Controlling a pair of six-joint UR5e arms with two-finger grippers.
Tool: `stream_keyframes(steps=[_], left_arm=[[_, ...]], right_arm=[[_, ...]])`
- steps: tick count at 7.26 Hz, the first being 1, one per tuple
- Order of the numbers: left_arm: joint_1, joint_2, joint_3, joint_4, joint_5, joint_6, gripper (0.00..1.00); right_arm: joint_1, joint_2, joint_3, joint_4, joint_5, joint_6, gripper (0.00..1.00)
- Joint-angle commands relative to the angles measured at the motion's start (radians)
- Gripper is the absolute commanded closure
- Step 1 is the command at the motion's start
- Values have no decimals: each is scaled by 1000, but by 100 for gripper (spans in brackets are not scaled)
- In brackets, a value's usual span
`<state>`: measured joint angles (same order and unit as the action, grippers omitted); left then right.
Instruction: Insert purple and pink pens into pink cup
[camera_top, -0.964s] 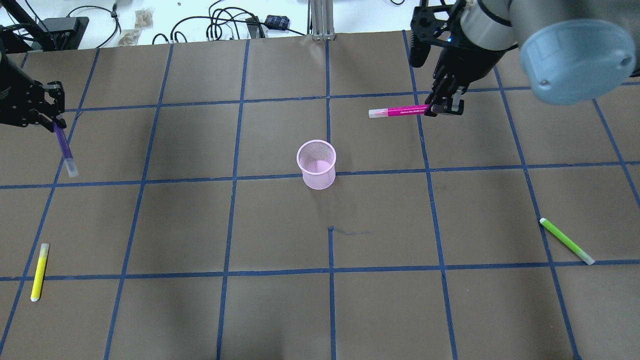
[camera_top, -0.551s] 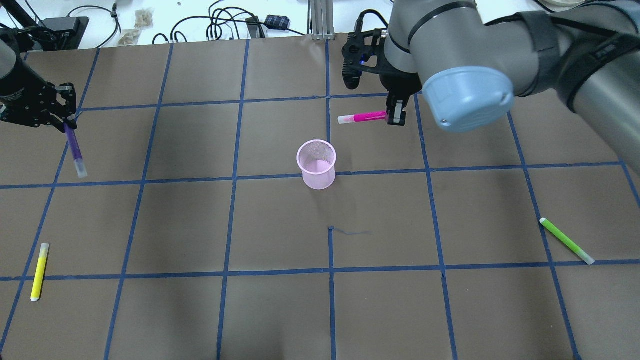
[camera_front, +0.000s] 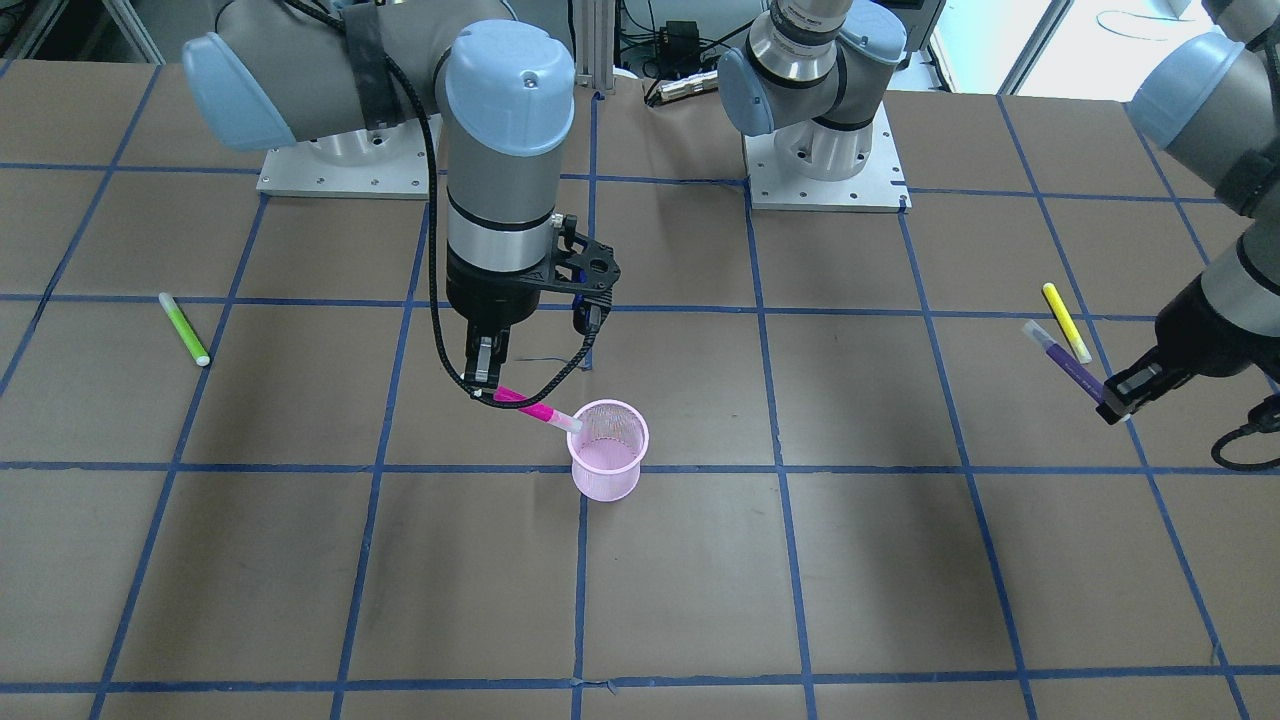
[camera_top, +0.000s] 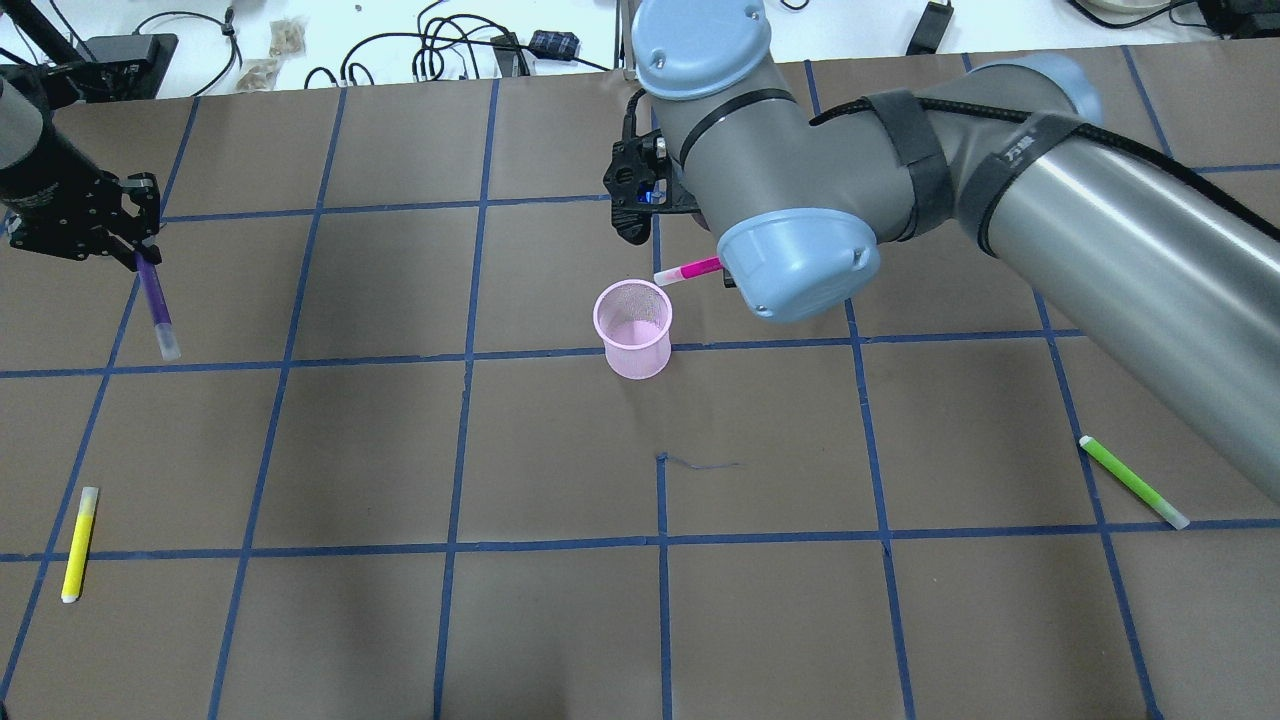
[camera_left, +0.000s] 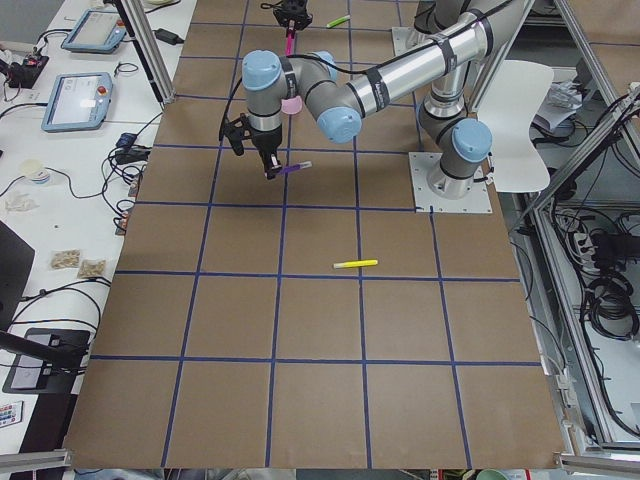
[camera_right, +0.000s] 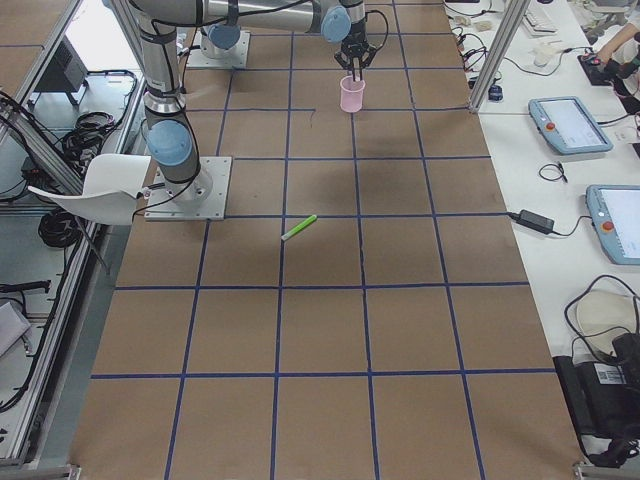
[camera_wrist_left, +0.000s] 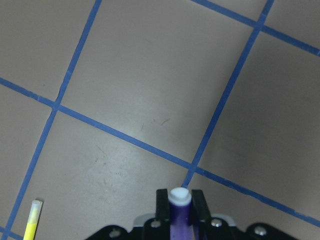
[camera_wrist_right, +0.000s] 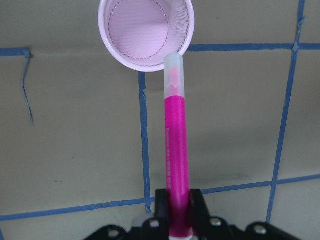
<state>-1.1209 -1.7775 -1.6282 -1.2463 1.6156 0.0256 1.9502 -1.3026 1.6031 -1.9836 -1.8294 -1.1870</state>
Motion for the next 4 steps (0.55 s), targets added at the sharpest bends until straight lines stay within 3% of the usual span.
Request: stream_keyframes(steps=[1, 2, 4], left_arm=[[0, -2, -4, 1, 1, 10, 100], [0, -3, -4, 1, 1, 16, 100], [0, -5, -4, 2, 0, 8, 100]], right_arm=[[96, 61, -14, -41, -144, 10, 100], [131, 100, -52, -38, -192, 12, 100], [144, 147, -90, -29, -202, 20, 100]])
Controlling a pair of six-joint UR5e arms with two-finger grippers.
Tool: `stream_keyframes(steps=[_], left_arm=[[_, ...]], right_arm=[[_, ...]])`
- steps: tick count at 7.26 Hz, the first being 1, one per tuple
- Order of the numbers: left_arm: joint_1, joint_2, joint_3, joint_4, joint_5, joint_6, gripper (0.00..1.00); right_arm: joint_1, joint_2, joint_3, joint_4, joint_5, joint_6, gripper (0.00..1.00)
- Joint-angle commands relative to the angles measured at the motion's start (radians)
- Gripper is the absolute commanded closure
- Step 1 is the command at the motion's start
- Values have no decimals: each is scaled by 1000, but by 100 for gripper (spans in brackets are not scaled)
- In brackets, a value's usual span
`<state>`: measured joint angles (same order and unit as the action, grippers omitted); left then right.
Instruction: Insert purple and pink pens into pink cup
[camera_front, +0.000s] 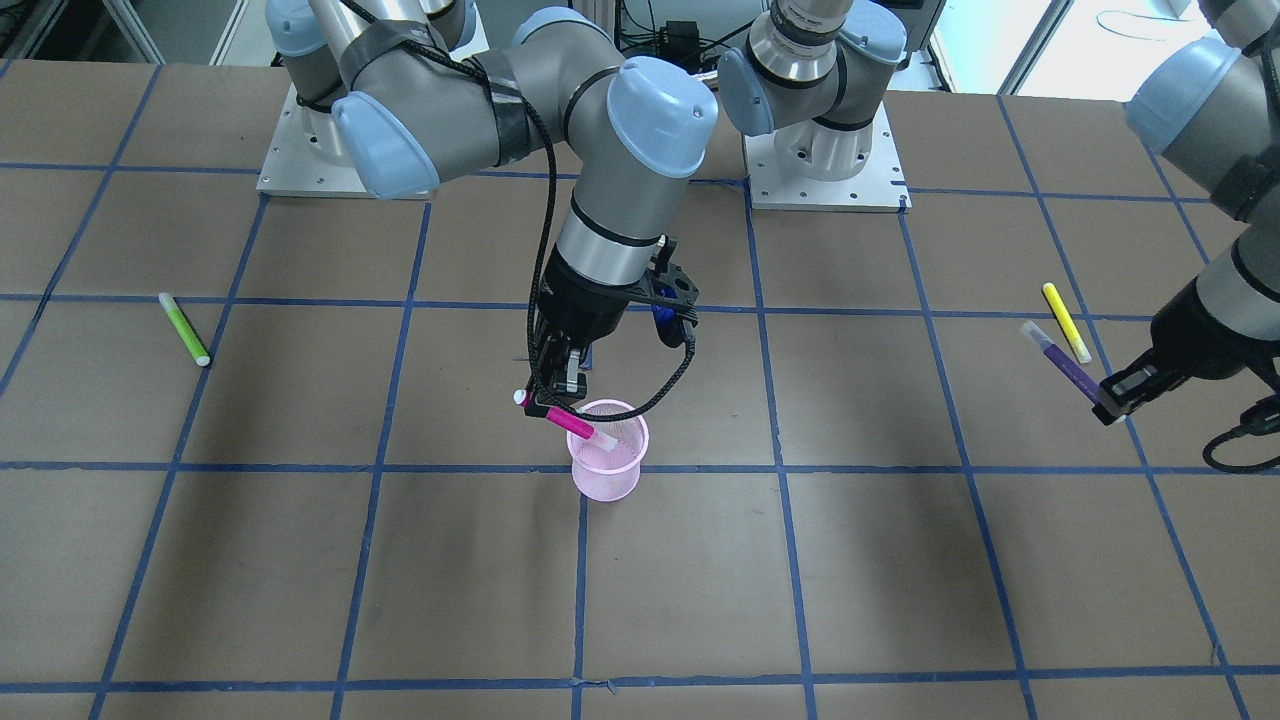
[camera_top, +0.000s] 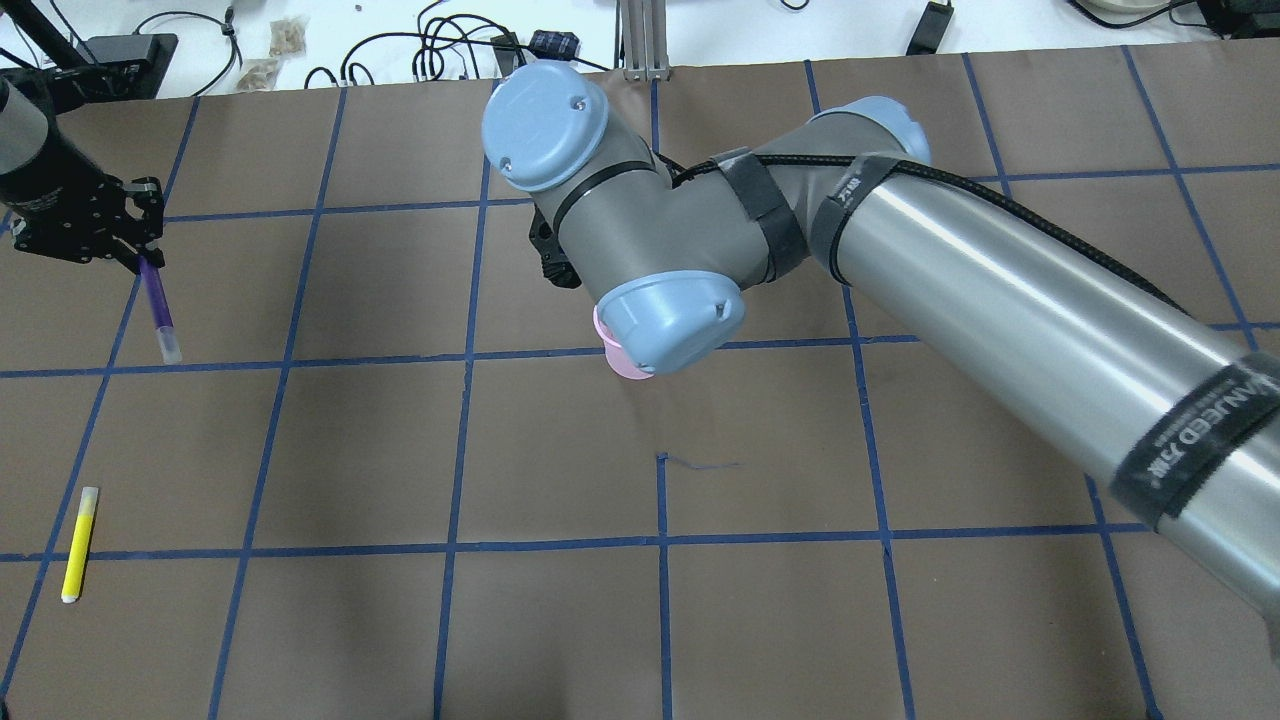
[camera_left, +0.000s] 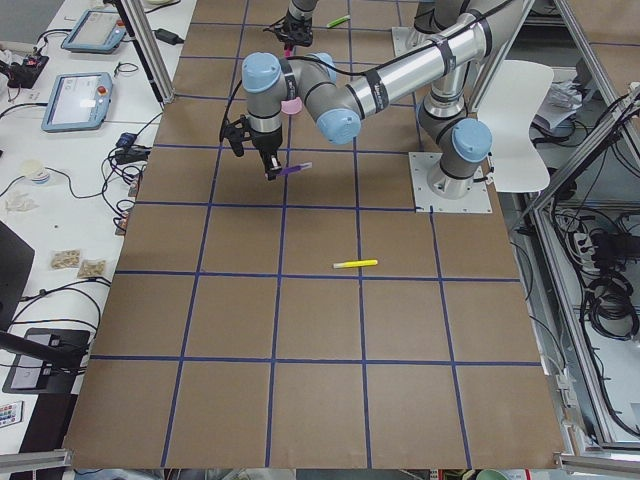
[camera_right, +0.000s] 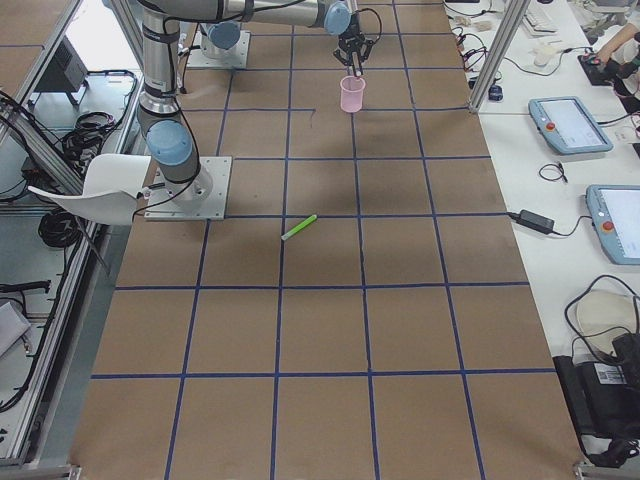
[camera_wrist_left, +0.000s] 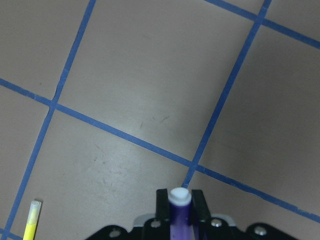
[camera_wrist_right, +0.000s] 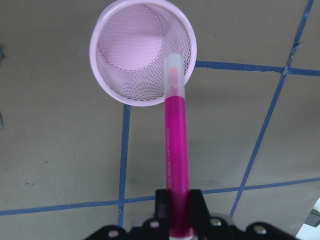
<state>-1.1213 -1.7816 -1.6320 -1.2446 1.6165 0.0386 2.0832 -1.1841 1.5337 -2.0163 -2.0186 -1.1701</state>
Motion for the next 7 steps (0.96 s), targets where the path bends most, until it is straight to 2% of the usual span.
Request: stream_keyframes(steps=[1, 3, 5, 6, 7], left_arm=[[0, -1, 0, 1, -1, -5, 100], [0, -1, -2, 1, -1, -5, 100], [0, -1, -2, -1, -3, -6, 100], [0, -1, -2, -1, -1, -5, 100], [0, -1, -2, -1, -3, -9, 100]], right_arm=[[12, 38, -18, 5, -11, 3, 100], [14, 61, -23, 1, 1, -2, 98], [20, 75, -20, -2, 1, -3, 92], [20, 77, -21, -1, 3, -3, 48], [20, 75, -21, -1, 9, -5, 0]])
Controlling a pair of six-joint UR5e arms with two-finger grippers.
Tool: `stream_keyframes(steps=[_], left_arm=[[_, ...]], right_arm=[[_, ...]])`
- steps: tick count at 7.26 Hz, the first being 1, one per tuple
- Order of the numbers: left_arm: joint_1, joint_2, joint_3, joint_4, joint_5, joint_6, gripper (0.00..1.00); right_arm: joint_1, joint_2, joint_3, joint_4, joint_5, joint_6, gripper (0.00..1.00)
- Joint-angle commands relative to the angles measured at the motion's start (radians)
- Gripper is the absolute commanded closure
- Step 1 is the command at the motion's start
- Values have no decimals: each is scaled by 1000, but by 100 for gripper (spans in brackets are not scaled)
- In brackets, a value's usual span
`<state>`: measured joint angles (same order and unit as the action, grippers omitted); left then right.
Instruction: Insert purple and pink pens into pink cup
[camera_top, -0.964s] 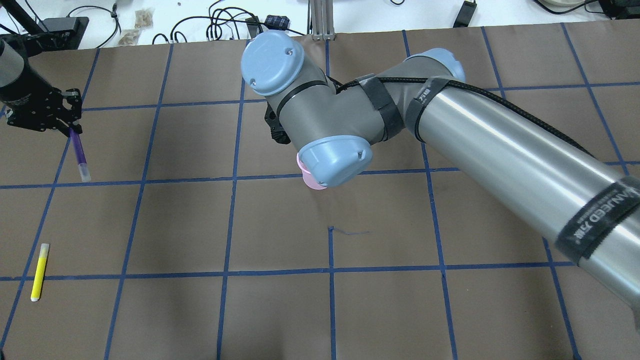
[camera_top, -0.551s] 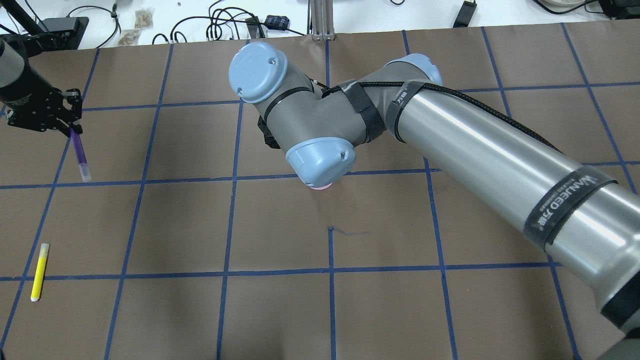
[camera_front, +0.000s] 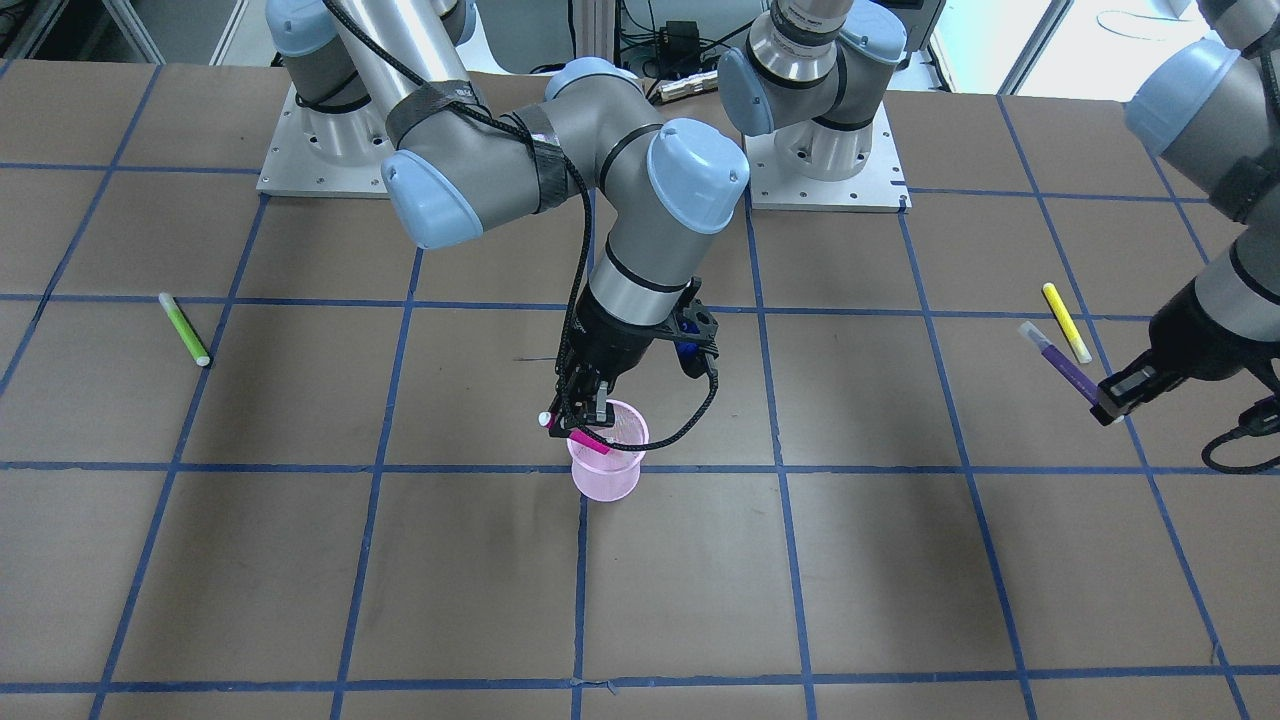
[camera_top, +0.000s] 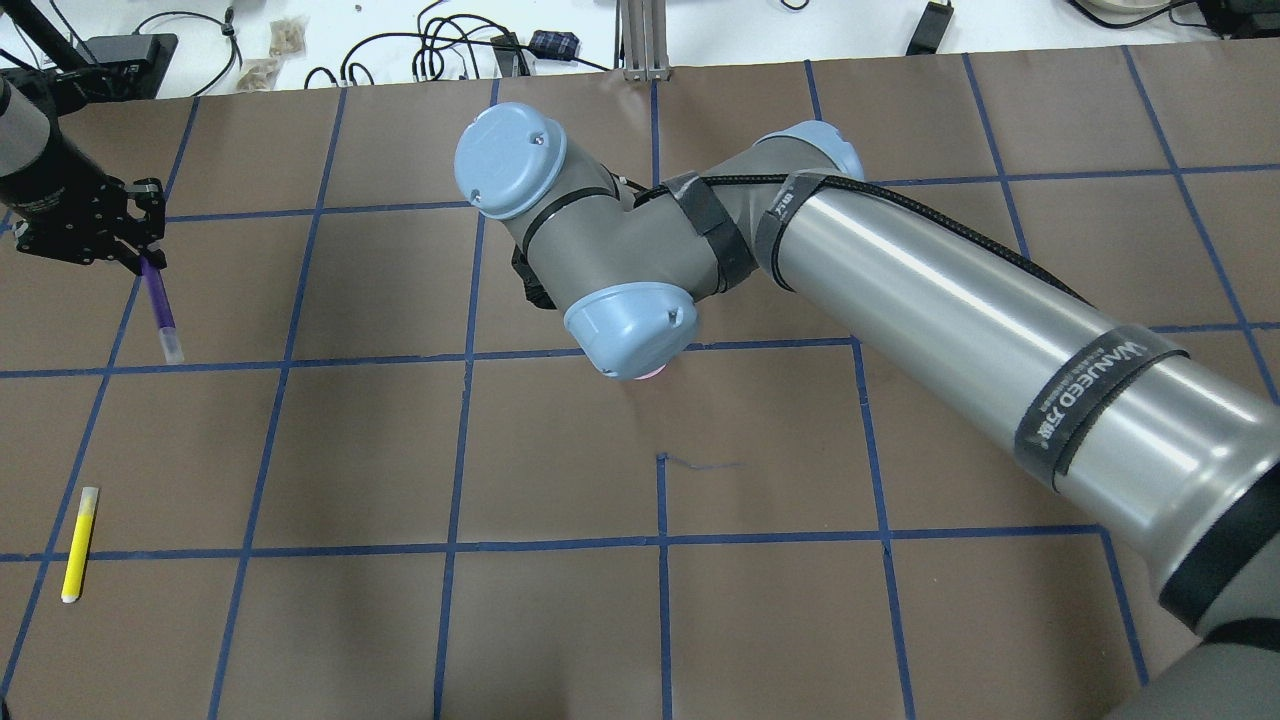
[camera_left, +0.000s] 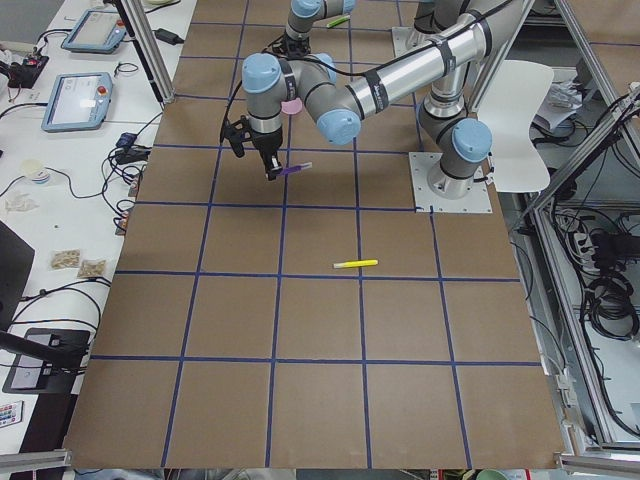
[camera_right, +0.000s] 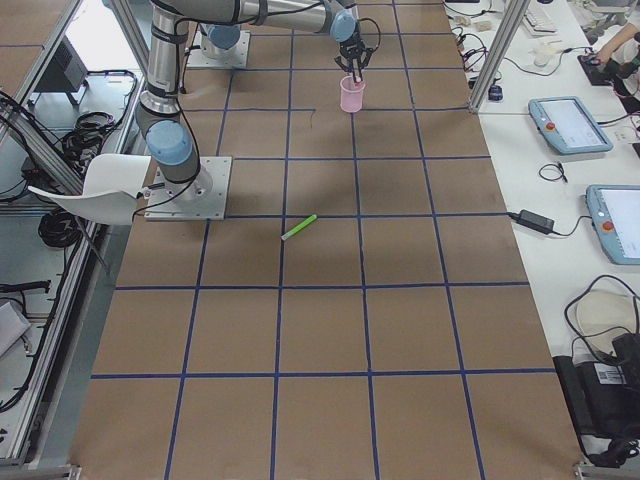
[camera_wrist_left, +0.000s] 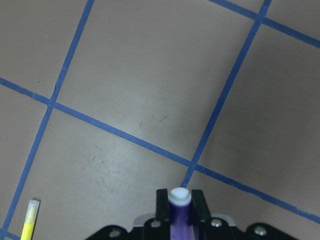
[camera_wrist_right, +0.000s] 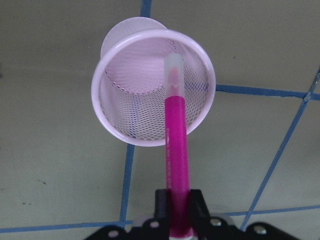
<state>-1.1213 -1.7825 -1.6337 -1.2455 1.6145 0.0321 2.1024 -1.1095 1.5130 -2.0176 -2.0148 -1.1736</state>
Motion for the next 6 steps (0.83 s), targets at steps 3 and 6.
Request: stream_keyframes(steps=[3, 6], left_arm=[[0, 0, 0, 0, -1, -3, 100], [-53, -5, 15, 52, -50, -33, 100]], right_arm=[[-21, -25, -26, 10, 5, 3, 0], [-155, -192, -30, 126, 178, 5, 0]])
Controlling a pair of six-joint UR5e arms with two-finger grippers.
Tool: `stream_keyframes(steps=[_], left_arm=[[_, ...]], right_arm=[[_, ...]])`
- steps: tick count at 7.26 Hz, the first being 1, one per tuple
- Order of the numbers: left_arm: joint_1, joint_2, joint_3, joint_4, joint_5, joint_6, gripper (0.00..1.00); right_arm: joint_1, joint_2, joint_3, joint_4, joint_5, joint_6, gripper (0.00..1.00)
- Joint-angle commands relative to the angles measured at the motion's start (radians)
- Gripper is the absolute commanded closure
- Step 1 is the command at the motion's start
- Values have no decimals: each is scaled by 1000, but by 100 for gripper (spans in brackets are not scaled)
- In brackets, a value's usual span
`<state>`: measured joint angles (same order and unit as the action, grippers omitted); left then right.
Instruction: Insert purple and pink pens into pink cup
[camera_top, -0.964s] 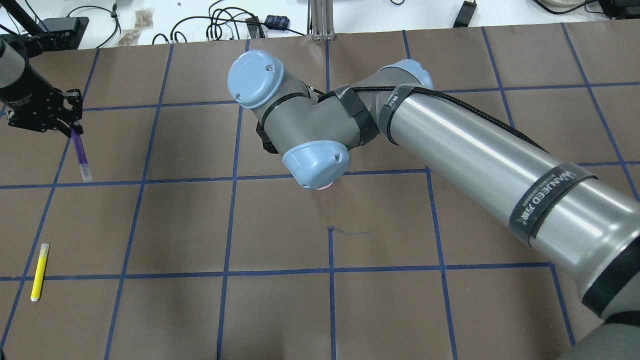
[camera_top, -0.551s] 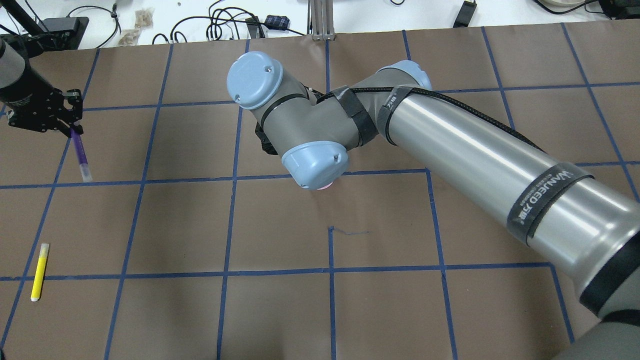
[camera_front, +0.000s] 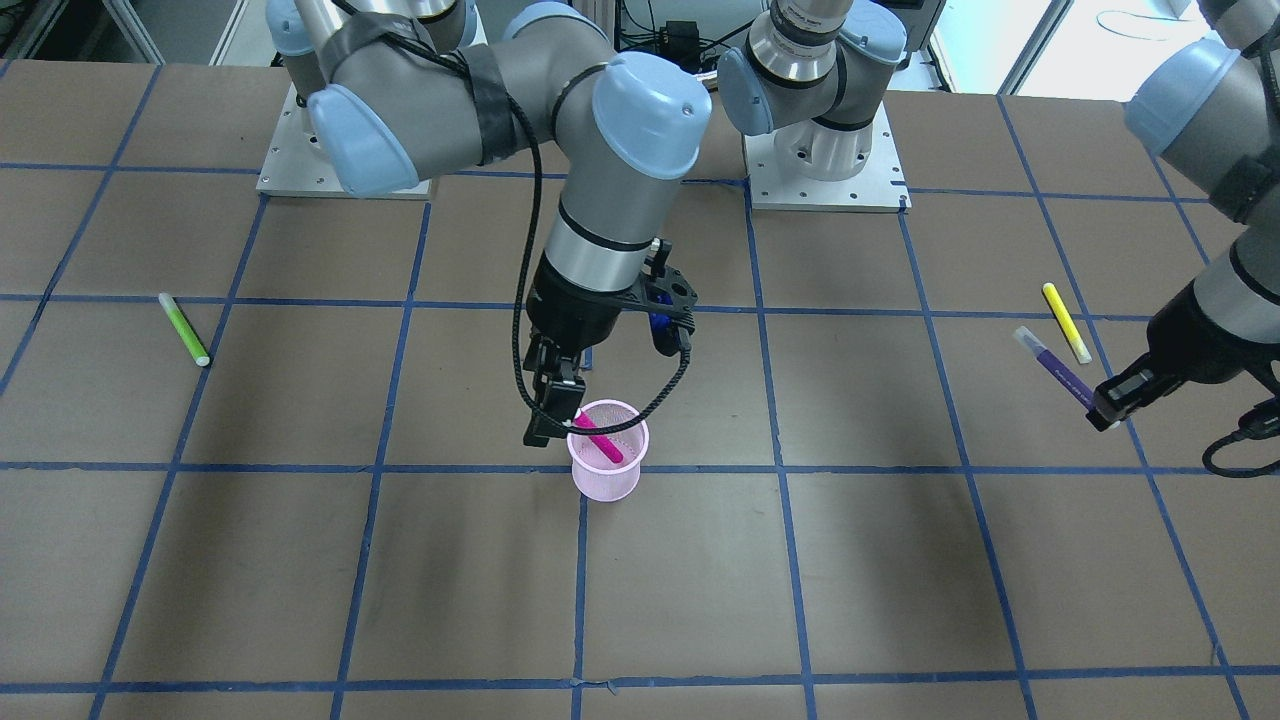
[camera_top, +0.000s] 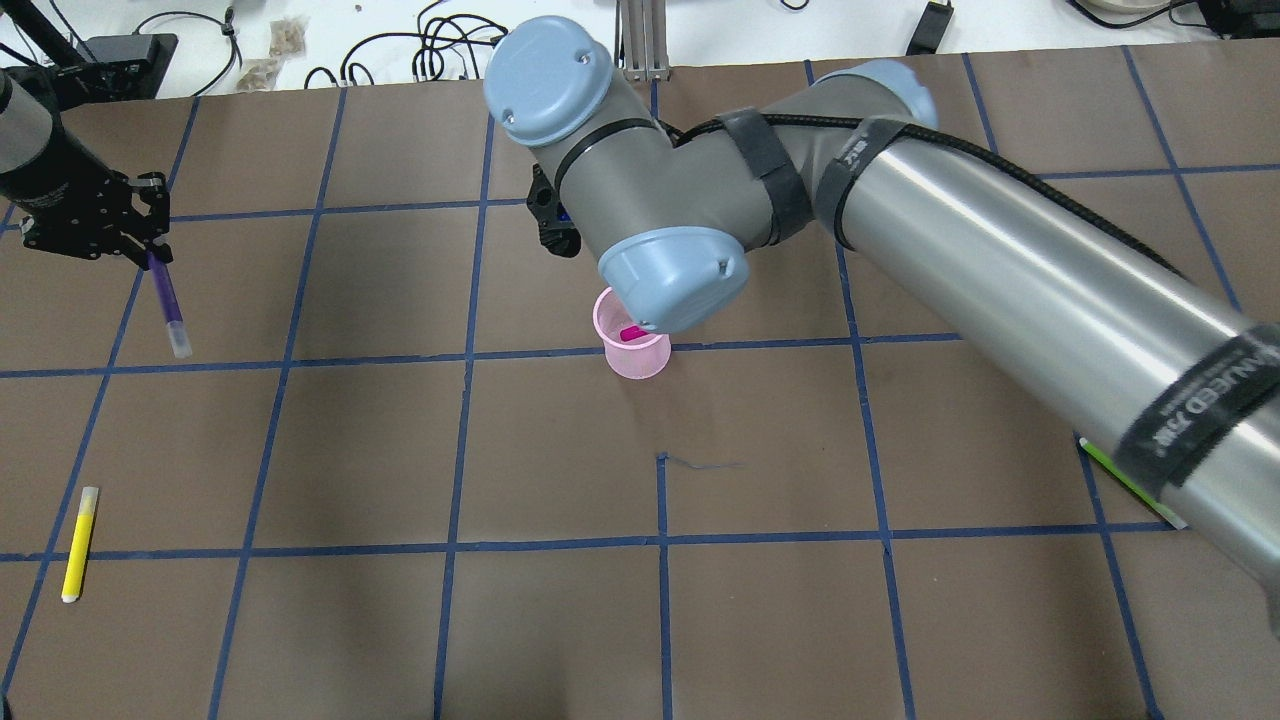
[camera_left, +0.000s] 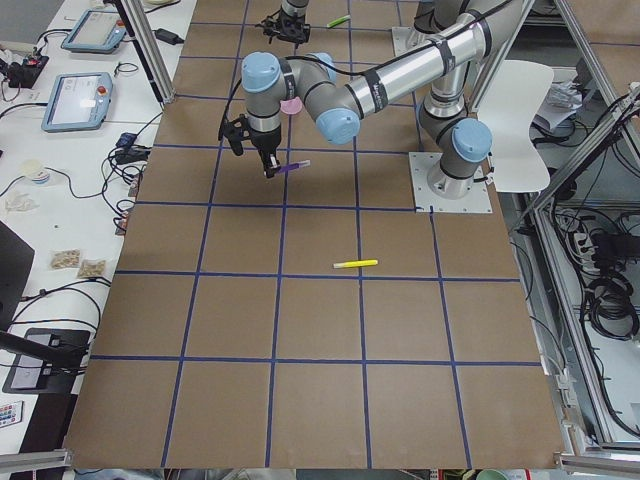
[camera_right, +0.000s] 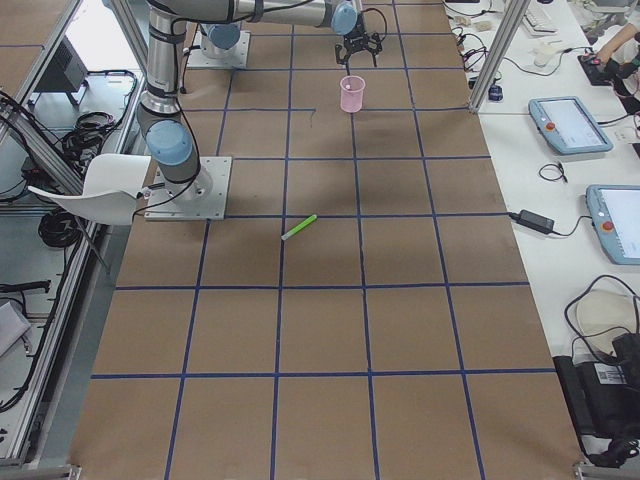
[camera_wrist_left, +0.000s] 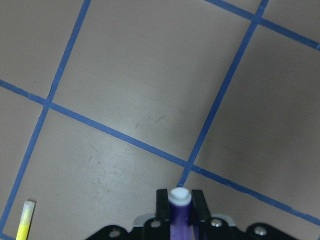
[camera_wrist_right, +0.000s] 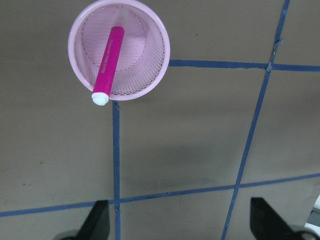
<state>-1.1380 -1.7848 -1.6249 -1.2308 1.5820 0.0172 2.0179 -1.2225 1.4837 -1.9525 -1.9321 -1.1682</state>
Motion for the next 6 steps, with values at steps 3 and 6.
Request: stream_keyframes(steps=[3, 6], left_arm=[[-227, -4, 0, 184, -13, -162, 100], [-441, -15, -6, 301, -2, -365, 100]], right_arm=[[-276, -225, 13, 197, 292, 2, 0], [-389, -313, 64, 215, 381, 100, 0]])
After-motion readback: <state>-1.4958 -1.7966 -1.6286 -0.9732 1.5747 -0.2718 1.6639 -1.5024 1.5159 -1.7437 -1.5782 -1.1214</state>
